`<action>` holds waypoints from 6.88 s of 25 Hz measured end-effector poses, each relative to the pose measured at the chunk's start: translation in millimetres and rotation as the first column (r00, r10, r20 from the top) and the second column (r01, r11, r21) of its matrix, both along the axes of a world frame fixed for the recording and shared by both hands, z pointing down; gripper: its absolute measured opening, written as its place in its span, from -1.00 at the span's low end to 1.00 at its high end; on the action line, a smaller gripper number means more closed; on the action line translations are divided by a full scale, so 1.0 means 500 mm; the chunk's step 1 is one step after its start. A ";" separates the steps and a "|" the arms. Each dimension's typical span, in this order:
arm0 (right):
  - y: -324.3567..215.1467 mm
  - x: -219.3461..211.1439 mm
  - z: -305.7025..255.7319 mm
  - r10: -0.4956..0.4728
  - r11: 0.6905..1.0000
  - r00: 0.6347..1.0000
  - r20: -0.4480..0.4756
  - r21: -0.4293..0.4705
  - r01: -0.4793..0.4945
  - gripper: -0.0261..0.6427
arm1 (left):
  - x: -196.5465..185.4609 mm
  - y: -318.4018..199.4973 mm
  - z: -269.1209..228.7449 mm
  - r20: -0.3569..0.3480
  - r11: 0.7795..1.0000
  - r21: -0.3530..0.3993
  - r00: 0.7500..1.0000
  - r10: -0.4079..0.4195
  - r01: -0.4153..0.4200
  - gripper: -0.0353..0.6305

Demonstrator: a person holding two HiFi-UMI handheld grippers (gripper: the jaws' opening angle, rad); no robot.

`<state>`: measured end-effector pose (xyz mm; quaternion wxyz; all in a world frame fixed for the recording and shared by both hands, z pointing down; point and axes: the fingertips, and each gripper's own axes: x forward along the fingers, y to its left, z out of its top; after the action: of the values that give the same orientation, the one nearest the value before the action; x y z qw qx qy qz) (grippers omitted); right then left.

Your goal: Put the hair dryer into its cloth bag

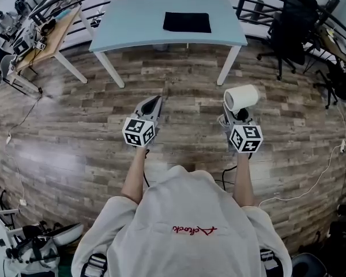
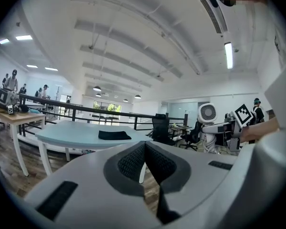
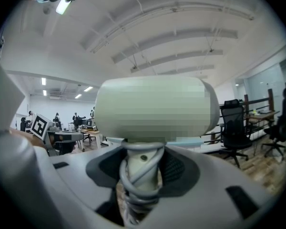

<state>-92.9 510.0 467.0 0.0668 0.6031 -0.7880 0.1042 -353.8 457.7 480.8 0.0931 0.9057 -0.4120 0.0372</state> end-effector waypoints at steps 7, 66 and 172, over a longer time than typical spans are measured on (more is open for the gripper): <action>0.012 -0.053 0.008 0.044 0.999 0.999 -0.010 -0.011 -0.044 -0.32 | -0.073 -0.004 0.025 0.003 1.000 -0.014 1.000 0.020 -0.020 -0.88; -0.713 0.260 0.056 -0.029 0.997 1.000 0.007 -0.065 0.030 -0.32 | 0.269 -0.713 0.043 0.037 0.998 -0.053 0.999 -0.039 0.041 -0.88; -1.649 0.526 0.123 -0.101 0.987 0.994 0.046 -0.122 0.105 -0.32 | 0.546 -1.597 0.185 0.049 0.974 -0.216 0.997 -0.064 0.073 -0.87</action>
<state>170.2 -314.4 528.5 0.0938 0.5540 -0.8113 0.1616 -80.6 -341.0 573.5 0.1843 0.8742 -0.4384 0.0976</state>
